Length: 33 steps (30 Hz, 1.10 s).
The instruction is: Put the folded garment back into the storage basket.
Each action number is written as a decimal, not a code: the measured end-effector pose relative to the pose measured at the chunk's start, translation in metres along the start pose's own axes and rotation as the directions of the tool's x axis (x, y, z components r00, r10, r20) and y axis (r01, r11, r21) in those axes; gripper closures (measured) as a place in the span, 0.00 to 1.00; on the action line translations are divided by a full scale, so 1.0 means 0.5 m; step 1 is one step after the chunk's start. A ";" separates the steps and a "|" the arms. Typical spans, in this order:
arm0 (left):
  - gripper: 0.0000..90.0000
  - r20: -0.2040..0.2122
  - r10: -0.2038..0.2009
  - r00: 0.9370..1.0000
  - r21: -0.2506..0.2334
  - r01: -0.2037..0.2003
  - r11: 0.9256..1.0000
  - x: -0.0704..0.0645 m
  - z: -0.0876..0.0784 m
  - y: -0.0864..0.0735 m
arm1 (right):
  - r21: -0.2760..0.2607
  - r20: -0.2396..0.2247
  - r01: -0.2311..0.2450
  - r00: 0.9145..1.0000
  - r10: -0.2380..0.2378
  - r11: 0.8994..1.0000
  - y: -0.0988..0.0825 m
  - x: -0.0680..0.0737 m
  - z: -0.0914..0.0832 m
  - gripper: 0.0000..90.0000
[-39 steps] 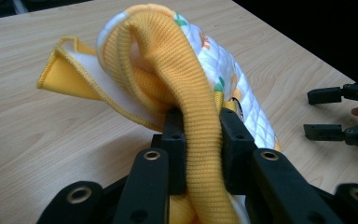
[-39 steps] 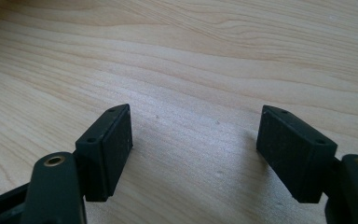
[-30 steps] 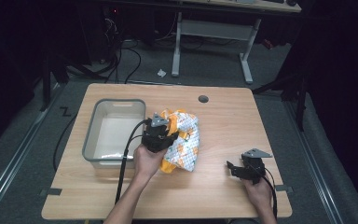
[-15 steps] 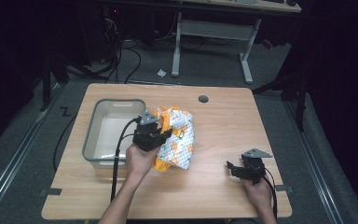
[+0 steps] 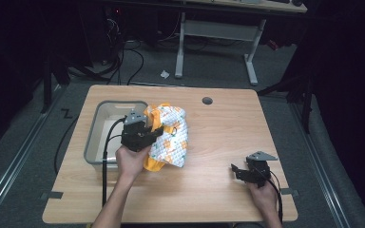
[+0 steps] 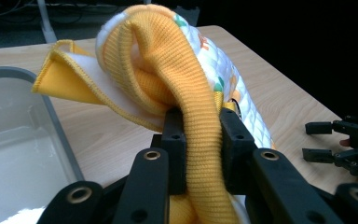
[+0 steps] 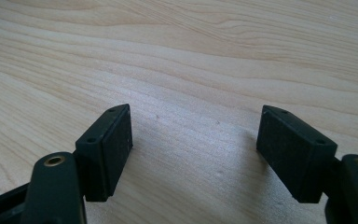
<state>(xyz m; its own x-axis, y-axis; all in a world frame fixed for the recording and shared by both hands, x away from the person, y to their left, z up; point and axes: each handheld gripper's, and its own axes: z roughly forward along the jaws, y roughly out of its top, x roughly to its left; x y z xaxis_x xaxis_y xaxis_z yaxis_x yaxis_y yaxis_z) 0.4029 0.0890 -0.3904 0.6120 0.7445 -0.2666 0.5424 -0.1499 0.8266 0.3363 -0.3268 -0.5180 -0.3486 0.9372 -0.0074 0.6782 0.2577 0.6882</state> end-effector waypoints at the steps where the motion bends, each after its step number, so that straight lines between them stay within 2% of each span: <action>1: 0.84 -0.010 -0.004 1.000 -0.006 0.004 1.000 0.006 -0.007 0.001 | 0.000 0.000 0.000 1.000 0.000 1.000 0.000 0.000 0.000 0.30; 11: 0.84 -0.037 -0.020 0.999 -0.022 0.019 1.000 0.038 -0.040 0.005 | 0.000 0.000 0.000 1.000 0.000 1.000 0.000 0.000 0.000 0.30; 16: 0.84 -0.036 -0.031 0.999 -0.041 0.029 0.999 0.057 -0.058 0.003 | 0.000 0.000 0.000 1.000 0.000 1.000 0.000 0.000 0.000 0.30; 22: 0.84 -0.062 -0.035 0.997 -0.051 0.032 0.998 0.077 -0.080 0.006 | 0.000 0.000 0.000 1.000 0.000 1.000 0.000 0.000 0.000 0.30; 33: 0.84 -0.084 -0.055 0.995 -0.058 0.051 0.997 0.108 -0.103 0.010 | 0.000 0.000 0.000 1.000 0.000 1.000 0.000 0.000 0.000 0.30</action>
<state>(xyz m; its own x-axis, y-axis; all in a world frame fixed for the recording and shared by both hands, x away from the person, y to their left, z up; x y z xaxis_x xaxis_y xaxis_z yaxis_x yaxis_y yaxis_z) 0.4089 0.1623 -0.3752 0.5305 0.8038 -0.2692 0.5383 -0.0740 0.8395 0.3363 -0.3268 -0.5180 -0.3487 0.9372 -0.0077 0.6780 0.2579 0.6883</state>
